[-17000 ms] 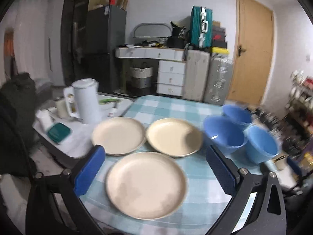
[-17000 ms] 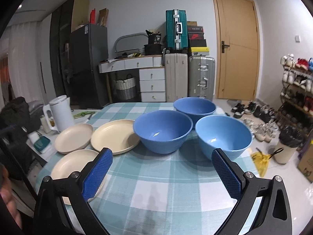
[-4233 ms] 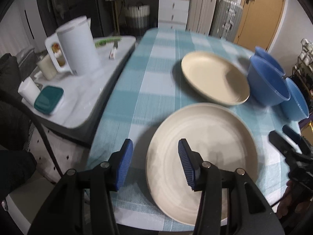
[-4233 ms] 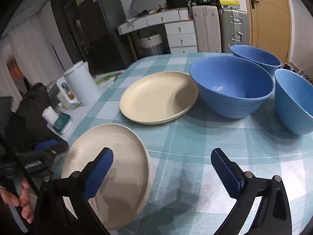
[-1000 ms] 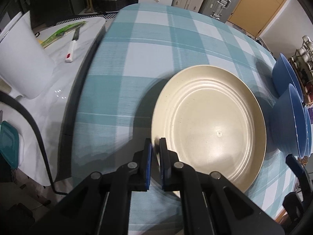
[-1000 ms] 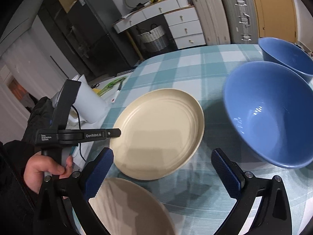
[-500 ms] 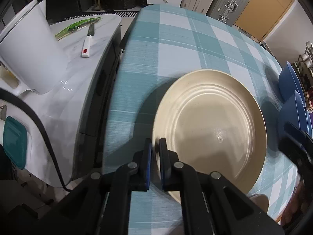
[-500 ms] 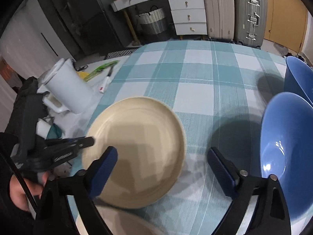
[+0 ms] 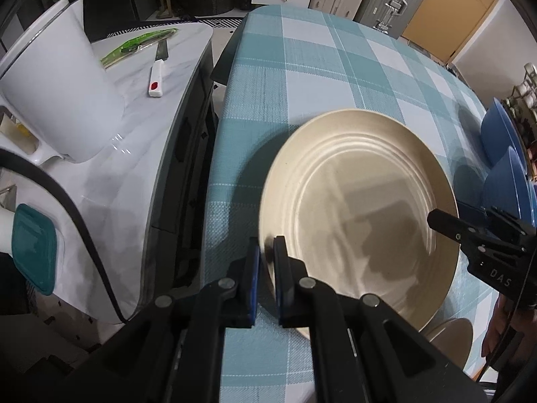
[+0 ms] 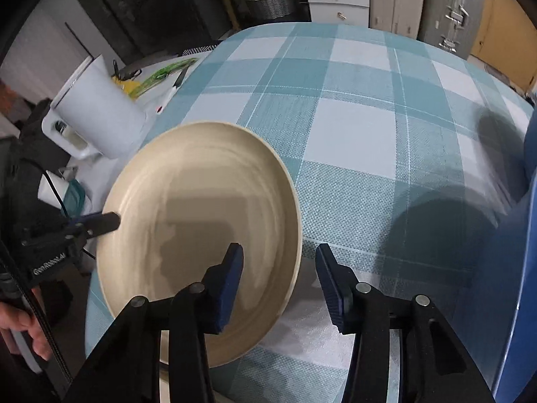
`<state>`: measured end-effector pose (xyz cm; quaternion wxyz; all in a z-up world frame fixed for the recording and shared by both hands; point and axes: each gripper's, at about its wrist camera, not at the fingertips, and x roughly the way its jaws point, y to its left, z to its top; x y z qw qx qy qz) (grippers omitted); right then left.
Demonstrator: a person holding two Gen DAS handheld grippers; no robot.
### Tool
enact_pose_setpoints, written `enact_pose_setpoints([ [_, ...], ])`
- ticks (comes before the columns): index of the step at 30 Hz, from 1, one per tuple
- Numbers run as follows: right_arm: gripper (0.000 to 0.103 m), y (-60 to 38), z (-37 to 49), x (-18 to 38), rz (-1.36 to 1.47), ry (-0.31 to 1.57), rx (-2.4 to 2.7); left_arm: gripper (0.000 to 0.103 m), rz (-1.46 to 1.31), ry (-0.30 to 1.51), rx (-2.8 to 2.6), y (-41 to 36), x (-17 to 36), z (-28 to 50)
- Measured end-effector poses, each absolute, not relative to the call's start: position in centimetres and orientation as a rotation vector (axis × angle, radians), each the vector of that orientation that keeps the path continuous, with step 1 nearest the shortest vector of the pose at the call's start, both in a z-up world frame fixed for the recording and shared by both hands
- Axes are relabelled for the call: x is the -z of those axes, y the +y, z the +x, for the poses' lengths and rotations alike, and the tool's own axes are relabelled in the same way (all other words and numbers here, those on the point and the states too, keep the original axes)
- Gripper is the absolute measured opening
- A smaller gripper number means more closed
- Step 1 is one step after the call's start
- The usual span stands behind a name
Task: Organize plates and bowls
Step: 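Lift the stacked cream plates with both tools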
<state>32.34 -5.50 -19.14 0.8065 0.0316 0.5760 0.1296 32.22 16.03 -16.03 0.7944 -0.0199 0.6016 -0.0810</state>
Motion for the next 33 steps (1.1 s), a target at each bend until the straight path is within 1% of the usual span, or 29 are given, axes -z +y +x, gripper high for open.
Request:
enact_pose_setpoints([
  [2,0.033,-5.3,32.3,19.2,0.07,1.238,-0.285,0.005,-0.06,1.295,0.172,16.2,16.1,32.2],
  [4,0.032,-5.3,32.3,19.2,0.067,1.237,-0.284,0.005,-0.08,1.296,0.176,16.4,16.1,32.2],
  [5,0.028,-5.4,32.3,19.3,0.074,1.239,-0.285,0.005,-0.097,1.298,0.178,16.6,16.2,32.3],
  [6,0.021,-5.7,32.4,19.3,0.091,1.244,-0.282,0.005,-0.109,1.302,0.176,16.7,16.2,32.3],
  [9,0.013,-6.3,32.6,19.3,0.143,1.259,-0.278,0.005,-0.131,1.312,0.172,17.0,16.3,32.2],
  [17,0.012,-5.6,32.8,18.3,0.128,1.242,-0.292,0.005,-0.146,1.324,0.144,17.3,16.0,32.1],
  [25,0.012,-5.4,32.9,17.4,0.142,1.229,-0.3,0.005,-0.154,1.302,0.142,17.8,14.5,31.9],
  [33,0.012,-6.1,31.7,15.4,0.146,1.209,-0.306,0.005,-0.156,1.289,0.153,17.5,12.6,31.1],
])
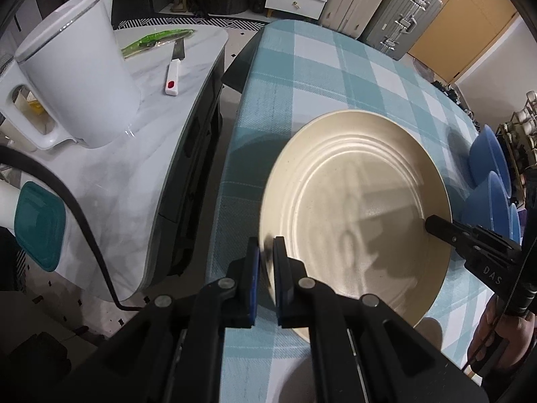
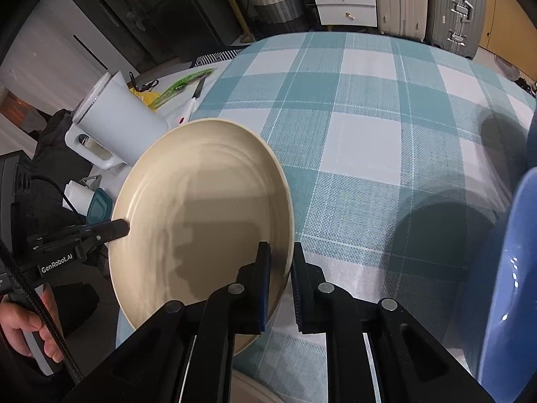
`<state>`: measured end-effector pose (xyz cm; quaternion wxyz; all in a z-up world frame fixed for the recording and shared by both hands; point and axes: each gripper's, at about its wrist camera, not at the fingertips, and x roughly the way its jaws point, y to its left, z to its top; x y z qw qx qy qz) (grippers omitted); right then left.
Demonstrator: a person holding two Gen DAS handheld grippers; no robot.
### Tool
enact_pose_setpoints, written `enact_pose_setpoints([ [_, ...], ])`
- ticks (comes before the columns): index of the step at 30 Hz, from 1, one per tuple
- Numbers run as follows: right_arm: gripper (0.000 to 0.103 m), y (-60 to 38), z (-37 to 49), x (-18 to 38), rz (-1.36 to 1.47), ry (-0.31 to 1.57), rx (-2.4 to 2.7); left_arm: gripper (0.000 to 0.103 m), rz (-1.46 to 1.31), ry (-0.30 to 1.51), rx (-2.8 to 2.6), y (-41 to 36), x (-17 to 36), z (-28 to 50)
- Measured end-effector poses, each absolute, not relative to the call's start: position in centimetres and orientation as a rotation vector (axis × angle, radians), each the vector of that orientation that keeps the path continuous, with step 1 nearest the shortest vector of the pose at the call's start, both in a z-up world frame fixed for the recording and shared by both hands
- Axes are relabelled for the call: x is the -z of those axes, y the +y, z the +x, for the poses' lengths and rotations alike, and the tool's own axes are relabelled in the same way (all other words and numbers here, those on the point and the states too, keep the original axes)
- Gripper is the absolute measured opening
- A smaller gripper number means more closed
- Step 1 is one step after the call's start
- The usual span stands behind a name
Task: Organize plates and bowls
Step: 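Lift the stacked cream plates with both tools, then carry the cream plate stack with both tools toward the table edge by the kettle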
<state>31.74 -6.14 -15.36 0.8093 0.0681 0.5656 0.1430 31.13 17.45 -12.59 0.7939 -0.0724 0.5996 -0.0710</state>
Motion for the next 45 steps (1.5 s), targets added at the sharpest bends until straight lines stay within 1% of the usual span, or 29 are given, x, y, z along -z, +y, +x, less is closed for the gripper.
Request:
enact_pose_setpoints([
  [9,0.012,-7.3,29.1,12.8,0.162,1.189,-0.309,0.005,-0.176,1.264,0.185,16.8,9.8,28.3],
  [17,0.012,-8.2,24.4,11.8,0.164,1.187,-0.318,0.005,-0.193,1.25,0.191,16.1,8.6,24.3],
  [22,0.012,-8.5,21.4,12.7,0.175,1.202,-0.326,0.005,-0.259,1.248,0.208,16.5,9.4,20.5],
  [28,0.012,-8.7,18.0,14.1,0.167,1.213,-0.323,0.005,-0.248,1.267,0.188,15.8,10.9,17.0],
  [35,0.012,-9.6,15.2,15.2,0.162,1.223,-0.312,0.005,-0.229,1.253,0.197,14.8,11.4,14.0],
  [41,0.012,-9.6,13.7,15.3,0.127,1.219,-0.3,0.005,-0.143,1.241,0.179,13.5,11.7,12.1],
  [45,0.012,-9.4,12.8,15.5,0.091,1.216,-0.299,0.005,-0.159,1.247,0.181,13.6,12.2,11.4],
])
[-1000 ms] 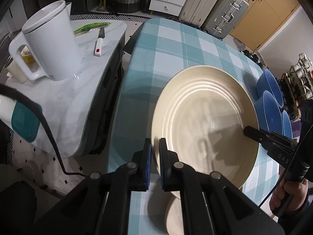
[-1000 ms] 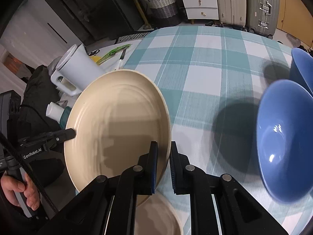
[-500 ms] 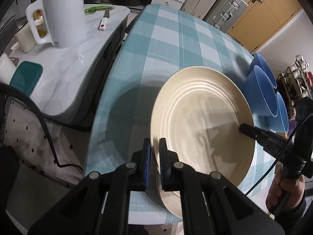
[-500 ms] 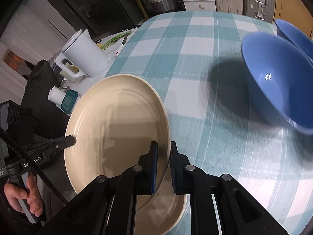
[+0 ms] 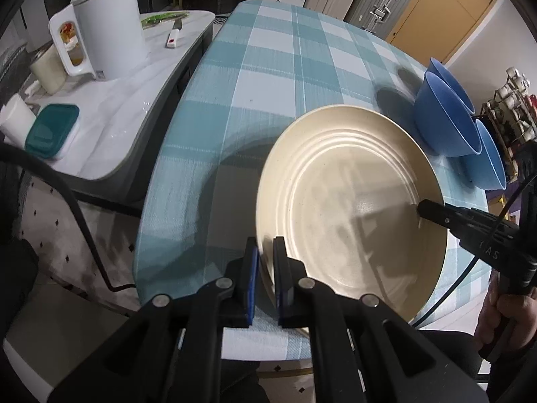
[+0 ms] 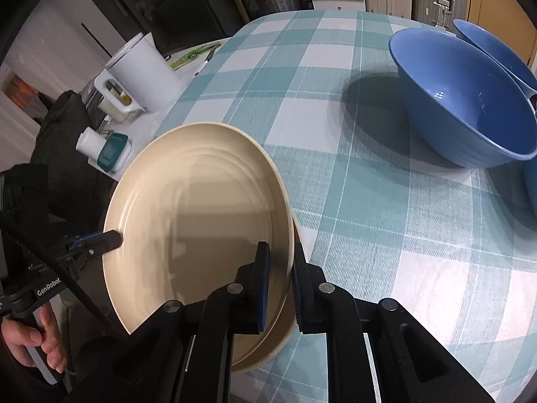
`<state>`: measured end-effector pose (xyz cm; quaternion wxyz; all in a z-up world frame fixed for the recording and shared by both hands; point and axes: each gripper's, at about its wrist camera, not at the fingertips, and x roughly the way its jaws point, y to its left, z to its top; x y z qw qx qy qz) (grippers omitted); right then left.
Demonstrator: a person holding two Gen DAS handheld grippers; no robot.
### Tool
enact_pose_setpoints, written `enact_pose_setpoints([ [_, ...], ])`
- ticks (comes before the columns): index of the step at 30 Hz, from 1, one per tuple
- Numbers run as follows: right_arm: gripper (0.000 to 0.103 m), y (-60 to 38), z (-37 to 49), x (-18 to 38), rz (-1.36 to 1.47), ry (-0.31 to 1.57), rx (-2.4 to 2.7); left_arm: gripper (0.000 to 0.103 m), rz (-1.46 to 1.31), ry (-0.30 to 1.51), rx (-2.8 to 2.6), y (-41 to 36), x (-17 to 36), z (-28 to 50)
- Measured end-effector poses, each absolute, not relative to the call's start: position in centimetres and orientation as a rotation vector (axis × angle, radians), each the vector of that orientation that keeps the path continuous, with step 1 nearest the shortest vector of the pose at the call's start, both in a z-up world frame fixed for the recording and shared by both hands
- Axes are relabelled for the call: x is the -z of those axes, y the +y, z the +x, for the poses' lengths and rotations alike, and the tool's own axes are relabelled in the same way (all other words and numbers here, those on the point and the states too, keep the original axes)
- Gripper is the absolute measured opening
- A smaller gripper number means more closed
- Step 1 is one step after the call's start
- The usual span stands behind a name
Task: Organize plates and bowls
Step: 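Carry the cream plate stack with both tools toward the table edge by the kettle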
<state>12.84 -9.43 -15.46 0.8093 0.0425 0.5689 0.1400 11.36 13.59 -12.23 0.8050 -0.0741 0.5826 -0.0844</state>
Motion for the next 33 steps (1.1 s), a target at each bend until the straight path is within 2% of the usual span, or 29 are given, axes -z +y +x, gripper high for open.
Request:
enact_pose_setpoints([
  [22,0.019,-6.3,9.6,16.2,-0.311,1.135,-0.204,0.006,-0.081,1.232,0.169,12.3,13.4,9.1],
  [33,0.024,-5.2,9.1,17.0,-0.424,1.091,-0.173,0.007,-0.124,1.227,0.169,12.8,13.4,9.1],
])
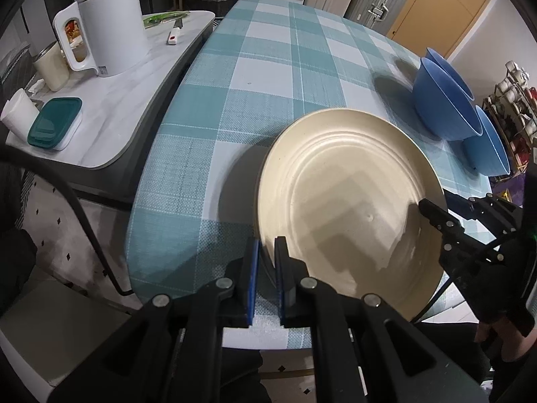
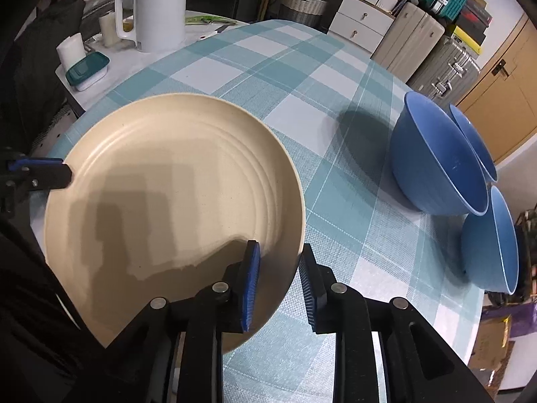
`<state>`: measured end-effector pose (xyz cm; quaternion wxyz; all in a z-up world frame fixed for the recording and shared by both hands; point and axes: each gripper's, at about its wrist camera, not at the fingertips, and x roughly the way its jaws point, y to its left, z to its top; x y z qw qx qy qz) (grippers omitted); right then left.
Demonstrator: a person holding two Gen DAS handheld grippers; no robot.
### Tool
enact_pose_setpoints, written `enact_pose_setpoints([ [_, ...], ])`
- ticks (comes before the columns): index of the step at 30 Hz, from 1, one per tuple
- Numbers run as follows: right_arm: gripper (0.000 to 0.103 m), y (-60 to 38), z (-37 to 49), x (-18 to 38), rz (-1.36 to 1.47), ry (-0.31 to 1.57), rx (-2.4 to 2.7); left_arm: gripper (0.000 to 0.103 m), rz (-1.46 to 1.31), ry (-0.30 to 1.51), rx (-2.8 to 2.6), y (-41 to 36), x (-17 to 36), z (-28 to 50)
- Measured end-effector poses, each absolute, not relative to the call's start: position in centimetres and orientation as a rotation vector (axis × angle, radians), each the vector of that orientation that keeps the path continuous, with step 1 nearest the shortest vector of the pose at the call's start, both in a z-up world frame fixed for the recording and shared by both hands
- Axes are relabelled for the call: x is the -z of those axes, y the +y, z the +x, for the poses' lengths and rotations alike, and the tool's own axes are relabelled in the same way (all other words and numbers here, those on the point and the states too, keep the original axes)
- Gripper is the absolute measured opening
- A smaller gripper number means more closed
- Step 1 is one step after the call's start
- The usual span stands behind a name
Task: Organize plates and bowls
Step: 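Carry the cream plate stack with both tools toward the table edge by the kettle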
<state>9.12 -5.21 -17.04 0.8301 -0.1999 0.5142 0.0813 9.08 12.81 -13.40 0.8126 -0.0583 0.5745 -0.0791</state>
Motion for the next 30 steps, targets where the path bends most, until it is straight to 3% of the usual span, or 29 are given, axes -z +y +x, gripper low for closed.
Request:
enact_pose_setpoints([
  [11,0.026,-7.1,9.0,14.8,-0.365,1.033,-0.174,0.008,-0.171,1.205,0.16,13.6,12.7,8.8],
  [15,0.04,-8.8,9.3,15.1,-0.182,1.086,-0.225,0.012,-0.195,1.196,0.152,14.1,12.6,8.5],
  [17,0.042,-9.3,9.3,15.7,-0.118,1.1,-0.232,0.022,-0.202,1.199,0.153,14.2,12.7,8.3],
  [19,0.043,-9.8,9.3,16.6,-0.059,1.121,-0.241,0.045,-0.226,1.199,0.152,14.3,13.0,8.1],
  [25,0.051,-9.9,8.5,17.7,-0.012,1.115,-0.266,0.045,-0.259,1.237,0.174,13.6,14.2,7.4],
  [30,0.051,-10.4,8.4,17.9,0.031,1.112,-0.275,0.045,-0.235,1.247,0.207,12.2,15.0,7.1],
])
